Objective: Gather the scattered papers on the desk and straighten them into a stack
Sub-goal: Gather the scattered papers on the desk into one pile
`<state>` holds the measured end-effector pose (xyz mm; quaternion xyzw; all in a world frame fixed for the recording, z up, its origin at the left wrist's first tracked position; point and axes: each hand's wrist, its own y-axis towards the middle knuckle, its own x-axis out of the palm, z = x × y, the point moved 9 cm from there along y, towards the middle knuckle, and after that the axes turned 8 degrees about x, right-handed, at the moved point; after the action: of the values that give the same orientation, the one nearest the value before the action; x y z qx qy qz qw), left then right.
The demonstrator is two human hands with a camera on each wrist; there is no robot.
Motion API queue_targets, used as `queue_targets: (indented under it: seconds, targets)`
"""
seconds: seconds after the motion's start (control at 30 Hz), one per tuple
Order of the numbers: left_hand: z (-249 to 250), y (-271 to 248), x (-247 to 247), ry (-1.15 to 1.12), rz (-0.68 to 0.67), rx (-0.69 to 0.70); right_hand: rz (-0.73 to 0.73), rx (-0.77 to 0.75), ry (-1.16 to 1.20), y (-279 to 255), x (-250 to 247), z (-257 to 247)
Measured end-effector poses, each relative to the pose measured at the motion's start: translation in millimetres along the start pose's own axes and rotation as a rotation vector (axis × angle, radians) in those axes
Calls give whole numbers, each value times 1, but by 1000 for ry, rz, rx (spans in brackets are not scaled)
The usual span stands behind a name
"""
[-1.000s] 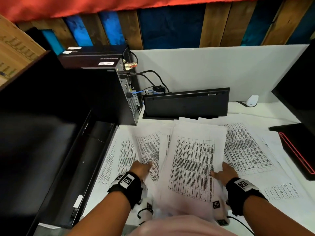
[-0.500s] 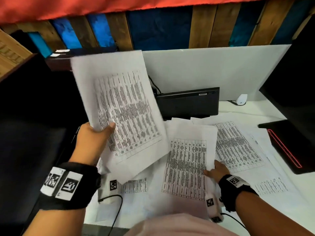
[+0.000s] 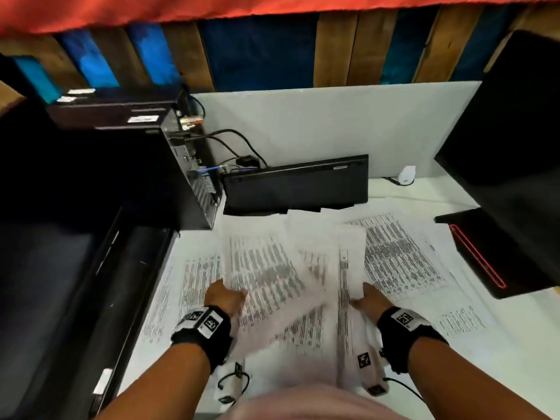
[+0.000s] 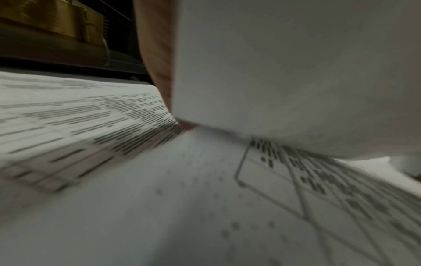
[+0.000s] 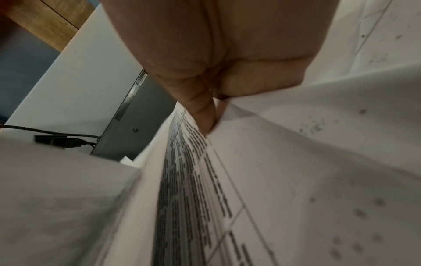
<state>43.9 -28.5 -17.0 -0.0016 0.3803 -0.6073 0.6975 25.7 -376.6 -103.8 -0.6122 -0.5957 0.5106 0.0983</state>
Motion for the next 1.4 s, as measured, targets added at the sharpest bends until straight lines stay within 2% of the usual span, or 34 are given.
queue_targets:
  seconds: [0.07,0.2,0.33,0.43,0.5,0.57,0.67,0.73,0.8,0.87,0.93,1.03,1.13,1.2,1.3,1.4]
  targets:
    - [-10,8,9,32,-27,17,-18,13,84,-9,-1,-2]
    - [-1,14,27,110,-45,146,-43,38,246,-18,-1,-6]
    - [7,6,61,269,-228,168,-111,22,280,-23,6,-11]
    - [11,0,79,264,-325,200,-49,23,188,-14,9,-7]
    - [7,9,66,228,-249,196,8,24,20,-12,10,-7]
    - [-1,26,29,308,-84,158,38,36,-39,-12,8,-6]
    - [-21,34,-45,493,127,-21,57,40,-91,-14,7,-12]
    - [-48,38,-78,597,168,-142,63,51,-102,-17,7,-15]
    - [-78,41,-94,541,220,-184,83,59,-85,-14,6,-15]
    - [-96,42,-95,480,236,-166,118,70,-77,-15,4,-14]
    - [-102,42,-92,543,223,-161,148,85,-54,-13,0,-11]
    - [-89,47,-79,597,130,-63,188,93,-26,-11,-8,-8]
    - [-77,51,-61,456,11,34,202,85,-25,-11,-12,-10]
    - [-73,54,-65,354,35,53,203,88,2,-11,-12,-10]
    - [-82,53,-90,474,154,-65,213,97,35,-18,-12,-11]
    - [-91,47,-92,561,159,-129,201,117,47,-25,-13,-12]
